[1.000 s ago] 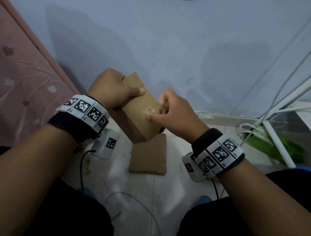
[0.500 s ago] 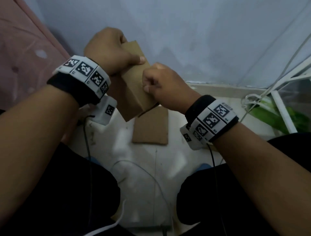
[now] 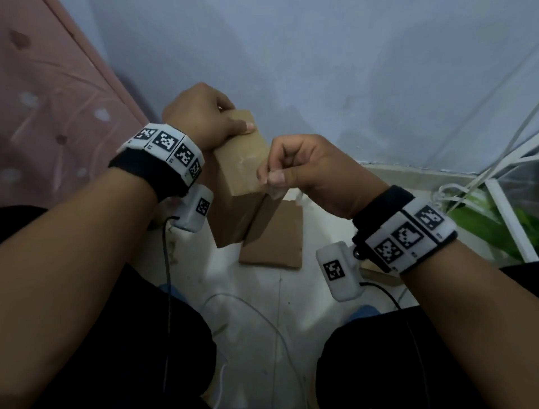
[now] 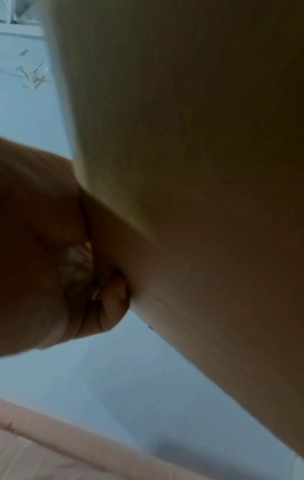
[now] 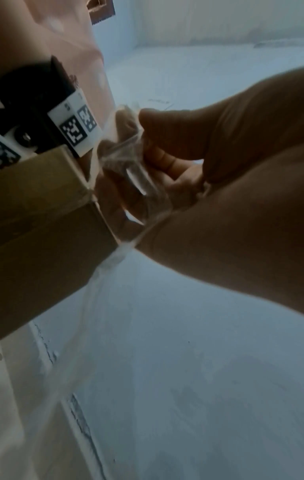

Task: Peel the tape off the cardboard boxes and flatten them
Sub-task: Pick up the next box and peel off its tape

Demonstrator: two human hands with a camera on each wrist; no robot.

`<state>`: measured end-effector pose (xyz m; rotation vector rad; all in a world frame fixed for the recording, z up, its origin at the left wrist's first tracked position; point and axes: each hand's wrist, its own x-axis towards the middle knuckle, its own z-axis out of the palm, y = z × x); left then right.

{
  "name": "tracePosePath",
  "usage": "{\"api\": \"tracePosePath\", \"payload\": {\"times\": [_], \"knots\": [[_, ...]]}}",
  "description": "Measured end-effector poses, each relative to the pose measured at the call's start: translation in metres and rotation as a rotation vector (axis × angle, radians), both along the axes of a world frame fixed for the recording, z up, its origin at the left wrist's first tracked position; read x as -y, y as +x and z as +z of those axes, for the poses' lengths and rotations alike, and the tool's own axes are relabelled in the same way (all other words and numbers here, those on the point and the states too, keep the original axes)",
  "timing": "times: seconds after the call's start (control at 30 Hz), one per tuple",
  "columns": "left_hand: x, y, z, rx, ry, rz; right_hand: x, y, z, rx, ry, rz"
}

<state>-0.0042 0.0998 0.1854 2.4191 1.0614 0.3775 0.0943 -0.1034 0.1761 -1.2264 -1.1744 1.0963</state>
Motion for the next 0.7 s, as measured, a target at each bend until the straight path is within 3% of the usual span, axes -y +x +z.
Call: {"api": "tracePosePath", "payload": {"times": [0.1, 0.2, 0.4, 0.6, 0.7], "knots": [[-0.012, -0.001, 0.0, 0.001, -0.09, 0.029, 0.003, 0.001, 0.004, -0.033, -0.022, -0.033], [-0.014, 0.001, -0.002, -0.012, -0.183, 0.046, 0.002, 0.007, 0.008, -0.09, -0.044, -0.176], [-0.016, 0.0, 0.0, 0.116, -0.347, 0.198, 0.006, 0.026, 0.028, -0.195, -0.028, -0.364], [-0.011, 0.007, 0.0, 0.255, -0.282, 0.22, 0.008, 0.03, 0.019, 0.258, -0.316, -0.59], [-0.007, 0.007, 0.003, 0.321, -0.215, 0.224, 0.01, 0.026, 0.015, 0.314, -0.451, -0.574]]}}
